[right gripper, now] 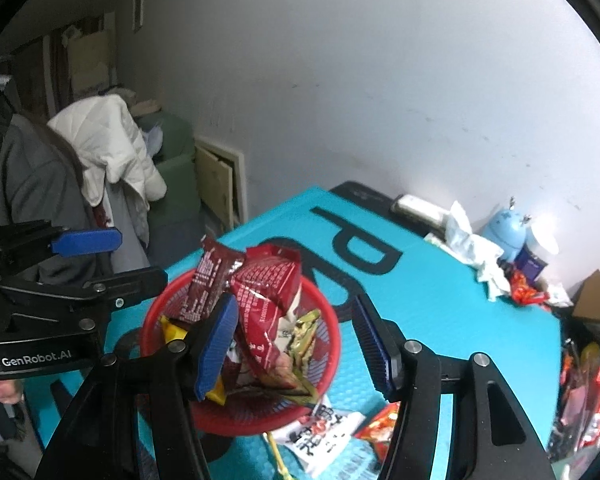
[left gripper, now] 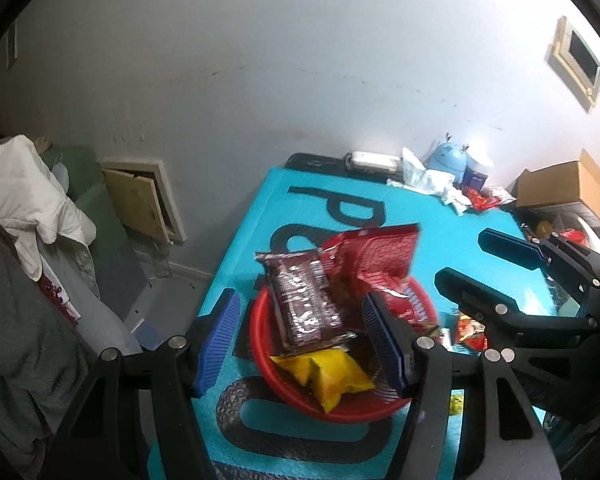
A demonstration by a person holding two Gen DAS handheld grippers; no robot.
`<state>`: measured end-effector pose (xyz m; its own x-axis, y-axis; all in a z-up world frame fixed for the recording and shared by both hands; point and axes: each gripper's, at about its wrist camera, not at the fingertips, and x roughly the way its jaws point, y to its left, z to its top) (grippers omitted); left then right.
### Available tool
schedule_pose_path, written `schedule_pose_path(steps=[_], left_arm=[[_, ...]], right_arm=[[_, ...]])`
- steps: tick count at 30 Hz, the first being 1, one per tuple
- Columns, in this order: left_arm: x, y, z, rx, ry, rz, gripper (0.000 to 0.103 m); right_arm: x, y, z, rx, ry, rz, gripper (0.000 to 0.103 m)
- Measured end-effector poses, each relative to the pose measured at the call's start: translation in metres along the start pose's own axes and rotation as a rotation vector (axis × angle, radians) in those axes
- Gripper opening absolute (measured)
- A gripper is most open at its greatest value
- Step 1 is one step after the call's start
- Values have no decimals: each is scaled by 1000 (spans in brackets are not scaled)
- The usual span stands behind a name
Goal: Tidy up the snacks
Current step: 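Withdraw both tools from the basket toward the remaining snacks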
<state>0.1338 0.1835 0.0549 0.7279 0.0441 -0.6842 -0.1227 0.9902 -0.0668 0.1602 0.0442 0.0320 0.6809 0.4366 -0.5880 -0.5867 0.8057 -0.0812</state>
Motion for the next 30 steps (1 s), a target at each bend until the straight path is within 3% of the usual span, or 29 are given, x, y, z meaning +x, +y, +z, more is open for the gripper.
schedule_pose_path(steps=[14,30], left_arm=[[-47,-44,-6,64,-64,-80,63],[-68,-98,-33,143,-47,-191,63]], right_arm=[[-81,-14,-12,21,-99,-75,59],[-137,-28,-58,88,-97,-143,59]])
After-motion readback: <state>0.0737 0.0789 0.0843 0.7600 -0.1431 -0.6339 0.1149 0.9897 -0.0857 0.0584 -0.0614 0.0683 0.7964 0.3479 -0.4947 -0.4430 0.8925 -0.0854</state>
